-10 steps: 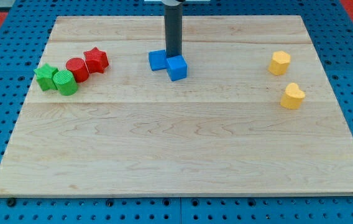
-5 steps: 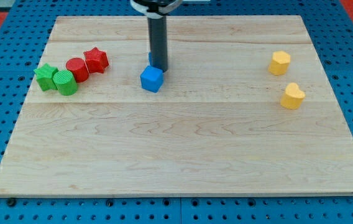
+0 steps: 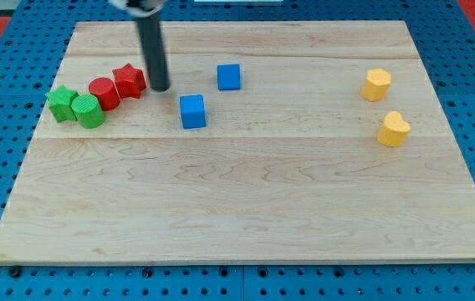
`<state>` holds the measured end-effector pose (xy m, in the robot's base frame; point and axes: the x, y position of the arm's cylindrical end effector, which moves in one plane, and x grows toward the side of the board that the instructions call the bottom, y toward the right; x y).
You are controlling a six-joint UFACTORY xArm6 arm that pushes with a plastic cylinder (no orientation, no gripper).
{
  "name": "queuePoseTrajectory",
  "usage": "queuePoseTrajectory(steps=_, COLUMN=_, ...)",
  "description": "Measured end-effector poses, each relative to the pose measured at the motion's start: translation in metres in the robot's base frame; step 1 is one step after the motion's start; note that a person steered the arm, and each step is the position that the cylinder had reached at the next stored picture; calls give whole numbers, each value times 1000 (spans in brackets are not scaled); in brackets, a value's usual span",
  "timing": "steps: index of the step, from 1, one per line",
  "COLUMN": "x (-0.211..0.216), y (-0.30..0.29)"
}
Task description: Place the blue cube below to the blue triangle
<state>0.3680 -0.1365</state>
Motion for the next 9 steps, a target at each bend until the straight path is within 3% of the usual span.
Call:
queuePoseTrajectory(steps=1, x=36, y=2)
queuePoseTrajectory(steps=3, x=23, y=87)
queuePoseTrajectory(steps=4, x=28, y=85)
queuePoseTrajectory(steps=5, x=60, y=93)
queuePoseTrajectory(steps=6, x=62, y=161)
queuePoseTrajectory(steps=7, x=20, y=251)
queuePoseTrajectory(steps=8, x=5, y=339)
queuePoseTrajectory(steps=9, x=13, y=339)
